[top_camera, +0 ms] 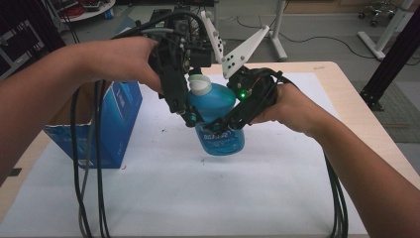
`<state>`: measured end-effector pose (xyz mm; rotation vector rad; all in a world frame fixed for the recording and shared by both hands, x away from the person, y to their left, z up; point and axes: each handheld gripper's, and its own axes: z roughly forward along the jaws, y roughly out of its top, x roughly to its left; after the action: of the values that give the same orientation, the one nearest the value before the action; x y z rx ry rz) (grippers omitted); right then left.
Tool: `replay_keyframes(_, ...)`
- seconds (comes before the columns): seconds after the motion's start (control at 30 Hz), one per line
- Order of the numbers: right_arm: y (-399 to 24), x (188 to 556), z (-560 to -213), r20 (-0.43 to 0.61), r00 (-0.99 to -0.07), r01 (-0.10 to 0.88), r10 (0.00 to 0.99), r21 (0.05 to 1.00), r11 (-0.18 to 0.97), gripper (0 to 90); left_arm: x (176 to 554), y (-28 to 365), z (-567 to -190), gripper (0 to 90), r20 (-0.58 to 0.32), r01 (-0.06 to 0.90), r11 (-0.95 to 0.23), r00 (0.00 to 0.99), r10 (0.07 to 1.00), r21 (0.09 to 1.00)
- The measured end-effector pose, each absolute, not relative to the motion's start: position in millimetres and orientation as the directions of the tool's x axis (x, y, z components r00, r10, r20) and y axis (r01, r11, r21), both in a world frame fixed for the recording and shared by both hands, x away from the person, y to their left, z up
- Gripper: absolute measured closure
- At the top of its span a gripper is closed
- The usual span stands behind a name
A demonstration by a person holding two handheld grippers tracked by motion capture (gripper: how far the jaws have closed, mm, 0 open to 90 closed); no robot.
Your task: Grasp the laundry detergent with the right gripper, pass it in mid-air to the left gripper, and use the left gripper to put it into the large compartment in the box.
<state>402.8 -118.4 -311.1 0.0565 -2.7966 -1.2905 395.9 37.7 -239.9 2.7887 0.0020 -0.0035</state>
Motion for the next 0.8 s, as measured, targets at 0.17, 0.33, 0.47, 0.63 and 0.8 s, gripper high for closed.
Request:
replay_keyframes(0.17,-118.4,402.8,-310.5,0.043,-0.998,-0.002,-0.053,0.762,0.647,45.6,396.3,36.1,-239.6,6.1,0.000,-0.007,-0.938,1.000,-0.008,0.348)
replay_keyframes(0.33,-118.2,403.2,-310.2,0.041,-0.998,-0.005,-0.057,0.765,0.644,45.5,396.4,34.2,-239.1,11.1,-0.002,-0.017,-0.934,1.000,-0.019,0.357)
replay_keyframes(0.47,-117.8,403.2,-310.4,0.046,-0.997,-0.005,-0.062,0.764,0.645,45.5,396.8,32.4,-239.4,15.4,0.000,-0.027,-0.937,1.000,-0.029,0.349)
replay_keyframes(0.63,-118.0,403.3,-310.4,0.047,-0.997,-0.003,-0.060,0.762,0.647,45.5,396.3,30.3,-239.3,20.5,-0.009,-0.041,-0.937,0.999,-0.047,0.348)
replay_keyframes(0.8,-118.3,402.9,-310.1,0.047,-0.997,-0.003,-0.059,0.759,0.651,45.5,397.0,30.3,-239.3,24.7,-0.017,-0.041,-0.936,0.999,-0.050,0.349)
